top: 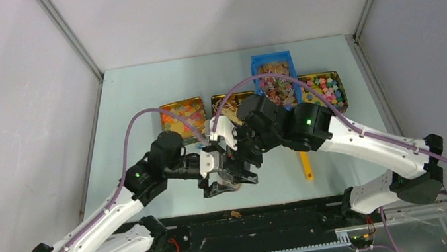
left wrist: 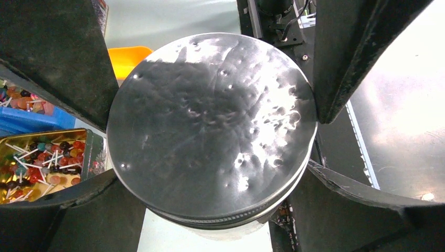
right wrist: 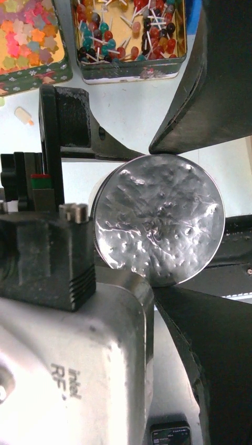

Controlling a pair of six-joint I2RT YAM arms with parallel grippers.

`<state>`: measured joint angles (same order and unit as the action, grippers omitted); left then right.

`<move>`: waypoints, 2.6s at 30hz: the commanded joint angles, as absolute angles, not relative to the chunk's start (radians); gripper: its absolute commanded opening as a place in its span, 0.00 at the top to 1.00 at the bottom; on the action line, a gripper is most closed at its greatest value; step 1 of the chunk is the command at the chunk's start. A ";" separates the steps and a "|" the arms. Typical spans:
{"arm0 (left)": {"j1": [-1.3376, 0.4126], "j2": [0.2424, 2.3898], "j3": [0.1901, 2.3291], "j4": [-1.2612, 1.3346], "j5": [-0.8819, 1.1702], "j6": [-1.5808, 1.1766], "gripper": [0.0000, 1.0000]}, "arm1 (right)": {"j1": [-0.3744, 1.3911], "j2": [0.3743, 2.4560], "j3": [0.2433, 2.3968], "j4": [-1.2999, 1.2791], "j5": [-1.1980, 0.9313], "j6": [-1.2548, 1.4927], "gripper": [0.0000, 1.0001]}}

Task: Pack the candies
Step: Screw the bottle lid onto the packing bottle.

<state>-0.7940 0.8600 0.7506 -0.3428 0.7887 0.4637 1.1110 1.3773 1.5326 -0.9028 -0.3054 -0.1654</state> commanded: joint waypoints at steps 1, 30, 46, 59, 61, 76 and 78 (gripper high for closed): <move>-0.796 0.840 0.837 -0.261 0.848 0.477 0.20 | 1.117 1.397 1.556 -0.890 -0.251 -0.166 0.09; -0.806 0.774 0.788 0.026 0.370 0.284 0.30 | 1.155 1.522 1.660 -0.902 0.242 0.268 0.16; -0.813 0.779 0.813 -0.086 0.349 0.361 0.29 | 1.197 1.559 1.771 -0.937 0.352 0.328 0.01; -0.812 0.744 0.822 -0.289 0.442 0.490 0.26 | 1.112 1.260 1.543 -0.885 0.069 0.183 0.00; -0.812 0.748 0.829 -0.307 0.481 0.498 0.26 | 1.107 1.202 1.494 -0.850 -0.002 0.135 0.00; -0.813 0.835 0.944 -0.484 0.916 0.555 0.25 | 1.186 1.202 1.579 -0.941 -0.298 -0.204 0.04; -0.812 0.846 0.951 -0.490 0.966 0.561 0.25 | 1.212 1.243 1.614 -0.968 -0.279 -0.244 0.04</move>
<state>-0.8078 0.8288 0.8993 -0.4767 0.8089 0.5274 1.1667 1.1843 1.5284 -0.9188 -0.2565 -0.1310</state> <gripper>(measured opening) 0.883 0.963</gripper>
